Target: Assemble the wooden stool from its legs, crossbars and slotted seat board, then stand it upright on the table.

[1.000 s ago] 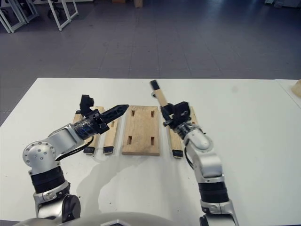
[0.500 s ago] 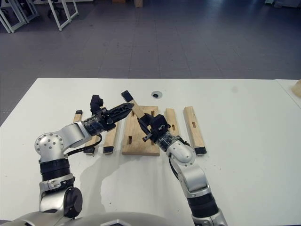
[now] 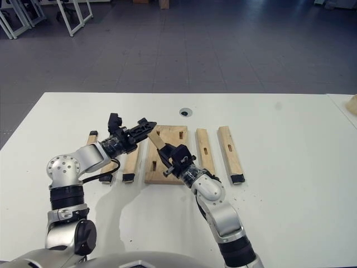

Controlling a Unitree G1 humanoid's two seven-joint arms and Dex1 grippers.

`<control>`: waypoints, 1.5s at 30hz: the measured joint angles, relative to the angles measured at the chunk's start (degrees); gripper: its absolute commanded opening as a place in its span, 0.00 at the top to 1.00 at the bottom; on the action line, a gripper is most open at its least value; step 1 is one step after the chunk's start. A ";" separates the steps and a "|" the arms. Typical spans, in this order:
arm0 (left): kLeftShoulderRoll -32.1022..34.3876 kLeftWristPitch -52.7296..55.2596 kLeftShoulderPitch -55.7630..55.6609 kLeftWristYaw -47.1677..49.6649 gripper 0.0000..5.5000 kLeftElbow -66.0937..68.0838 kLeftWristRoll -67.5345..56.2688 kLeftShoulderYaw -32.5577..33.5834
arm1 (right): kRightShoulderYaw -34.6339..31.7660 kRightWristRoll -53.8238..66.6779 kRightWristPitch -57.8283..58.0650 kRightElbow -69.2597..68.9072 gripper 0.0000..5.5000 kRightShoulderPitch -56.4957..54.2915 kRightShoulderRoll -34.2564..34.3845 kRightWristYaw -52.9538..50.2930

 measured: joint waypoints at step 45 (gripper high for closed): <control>9.07 -28.58 14.32 17.24 0.92 -24.87 34.50 -7.09 | -11.22 1.64 17.02 -16.27 0.14 14.10 0.36 -12.04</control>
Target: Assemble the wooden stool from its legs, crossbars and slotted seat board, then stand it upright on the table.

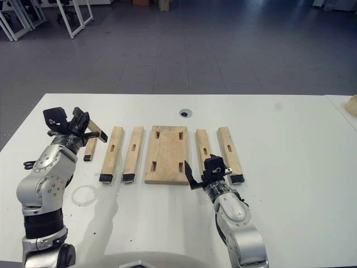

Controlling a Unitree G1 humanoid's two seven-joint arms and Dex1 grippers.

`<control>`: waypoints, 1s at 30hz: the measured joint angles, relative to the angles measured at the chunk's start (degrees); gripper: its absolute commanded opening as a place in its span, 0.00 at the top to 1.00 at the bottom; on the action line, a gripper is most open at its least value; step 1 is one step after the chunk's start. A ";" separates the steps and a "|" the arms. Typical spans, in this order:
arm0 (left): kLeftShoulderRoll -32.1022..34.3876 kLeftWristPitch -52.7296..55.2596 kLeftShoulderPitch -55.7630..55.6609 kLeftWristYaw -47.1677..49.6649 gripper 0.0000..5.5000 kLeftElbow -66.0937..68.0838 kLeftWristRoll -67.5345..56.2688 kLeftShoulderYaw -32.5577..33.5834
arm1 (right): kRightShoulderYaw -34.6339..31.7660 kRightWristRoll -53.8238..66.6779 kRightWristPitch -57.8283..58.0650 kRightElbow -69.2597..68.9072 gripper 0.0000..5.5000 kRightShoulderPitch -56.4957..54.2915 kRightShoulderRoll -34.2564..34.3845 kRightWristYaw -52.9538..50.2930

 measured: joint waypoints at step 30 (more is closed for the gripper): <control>-2.78 -7.44 2.22 -5.03 0.92 8.35 9.17 -4.15 | 0.28 -0.40 0.44 1.37 0.14 -0.83 0.54 0.17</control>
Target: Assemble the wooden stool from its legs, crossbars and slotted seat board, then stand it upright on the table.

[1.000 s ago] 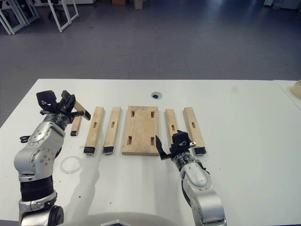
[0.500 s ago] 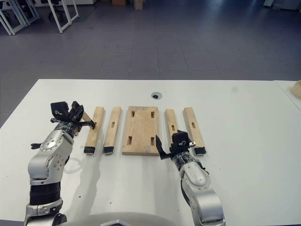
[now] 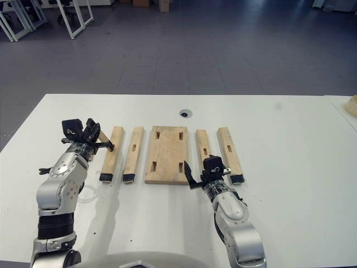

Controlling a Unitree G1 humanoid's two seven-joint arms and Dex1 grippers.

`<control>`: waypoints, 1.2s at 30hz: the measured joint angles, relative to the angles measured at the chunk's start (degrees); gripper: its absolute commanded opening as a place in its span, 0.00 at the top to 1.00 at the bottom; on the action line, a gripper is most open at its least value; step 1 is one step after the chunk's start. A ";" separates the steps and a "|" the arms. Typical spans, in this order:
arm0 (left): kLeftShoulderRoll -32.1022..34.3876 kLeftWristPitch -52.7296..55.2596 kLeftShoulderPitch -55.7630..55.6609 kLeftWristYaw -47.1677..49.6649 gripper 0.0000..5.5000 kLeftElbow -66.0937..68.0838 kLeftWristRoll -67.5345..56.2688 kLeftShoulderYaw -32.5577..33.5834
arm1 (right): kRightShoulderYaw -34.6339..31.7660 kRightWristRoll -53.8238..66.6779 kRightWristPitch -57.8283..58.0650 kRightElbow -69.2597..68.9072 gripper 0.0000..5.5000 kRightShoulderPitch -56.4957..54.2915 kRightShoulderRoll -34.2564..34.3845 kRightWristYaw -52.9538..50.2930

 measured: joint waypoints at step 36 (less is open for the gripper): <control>1.68 -6.43 1.09 -6.22 0.92 7.24 4.24 -2.46 | -0.01 -0.01 0.24 0.42 0.14 -1.05 -0.05 -0.04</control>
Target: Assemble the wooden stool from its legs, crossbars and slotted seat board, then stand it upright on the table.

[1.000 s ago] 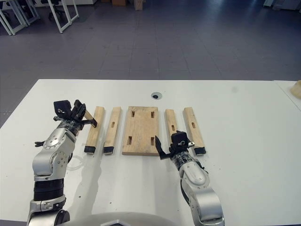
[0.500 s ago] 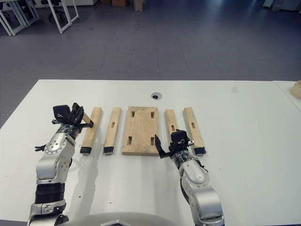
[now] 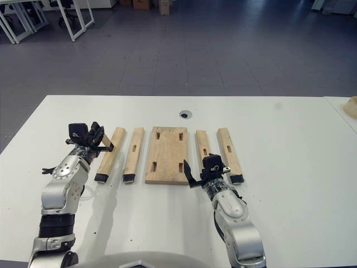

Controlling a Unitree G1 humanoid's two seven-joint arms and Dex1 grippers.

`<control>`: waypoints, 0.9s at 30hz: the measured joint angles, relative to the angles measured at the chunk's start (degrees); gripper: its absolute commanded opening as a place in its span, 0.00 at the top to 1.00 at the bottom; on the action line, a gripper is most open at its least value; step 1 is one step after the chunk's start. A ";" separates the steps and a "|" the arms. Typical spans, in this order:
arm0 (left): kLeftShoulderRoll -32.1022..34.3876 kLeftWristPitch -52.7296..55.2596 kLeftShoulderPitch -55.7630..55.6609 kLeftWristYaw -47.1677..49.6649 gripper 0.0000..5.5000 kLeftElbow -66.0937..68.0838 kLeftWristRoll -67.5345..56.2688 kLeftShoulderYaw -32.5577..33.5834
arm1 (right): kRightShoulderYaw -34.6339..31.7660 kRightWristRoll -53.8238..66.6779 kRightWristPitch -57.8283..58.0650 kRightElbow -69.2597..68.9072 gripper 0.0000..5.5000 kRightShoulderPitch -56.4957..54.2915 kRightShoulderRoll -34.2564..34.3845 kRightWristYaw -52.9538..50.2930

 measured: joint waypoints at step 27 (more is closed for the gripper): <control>-3.64 29.53 2.35 9.36 0.92 -21.23 2.77 1.77 | 0.17 -0.25 1.16 -0.53 0.14 0.89 -0.31 -0.01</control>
